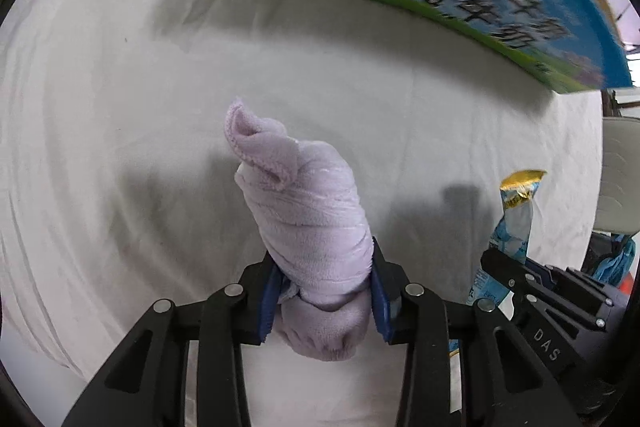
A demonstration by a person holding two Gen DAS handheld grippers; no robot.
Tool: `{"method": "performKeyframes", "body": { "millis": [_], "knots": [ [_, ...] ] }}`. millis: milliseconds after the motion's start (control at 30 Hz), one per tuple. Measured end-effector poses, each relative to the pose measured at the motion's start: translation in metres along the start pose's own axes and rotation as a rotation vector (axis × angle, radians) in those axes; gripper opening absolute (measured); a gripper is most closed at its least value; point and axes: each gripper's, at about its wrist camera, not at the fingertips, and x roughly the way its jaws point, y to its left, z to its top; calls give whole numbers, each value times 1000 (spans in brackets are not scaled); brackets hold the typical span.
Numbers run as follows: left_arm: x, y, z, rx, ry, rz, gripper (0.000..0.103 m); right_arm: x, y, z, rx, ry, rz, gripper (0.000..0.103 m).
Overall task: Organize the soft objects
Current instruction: 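Place the sock and ice-pop tube into the box and open both tools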
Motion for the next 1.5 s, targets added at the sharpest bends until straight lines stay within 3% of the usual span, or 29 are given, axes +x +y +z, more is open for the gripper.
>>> {"method": "performKeyframes", "body": {
  "millis": [167,400,500,633,733,933,1133,1300,1400,1500],
  "knots": [
    [-45,-22,-16,74,-96,-3,35,-57,-6,2,-15,-69,79,14],
    [-134,-58,4,183,-241,-33,35,-155,-5,26,-43,-195,169,14],
    [-165,-66,23,226,-297,-19,35,-183,-4,37,-39,-250,175,14],
    [-194,-84,72,280,-359,27,36,-205,11,92,-10,-305,168,14],
    [-198,-100,106,307,-375,54,36,-225,-5,112,31,-324,163,14],
    [-186,-97,161,304,-318,51,36,-198,-10,185,159,-315,174,14],
    [-158,-83,197,248,-203,-6,36,-144,-31,219,315,-270,243,14],
    [-121,-74,211,214,-122,-17,37,-99,-33,231,333,-210,272,14],
    [-105,-70,215,191,-82,-10,37,-80,-30,242,306,-176,264,18],
    [-91,-64,219,152,-37,-15,38,-65,-28,249,283,-116,248,34]
  ]
}}
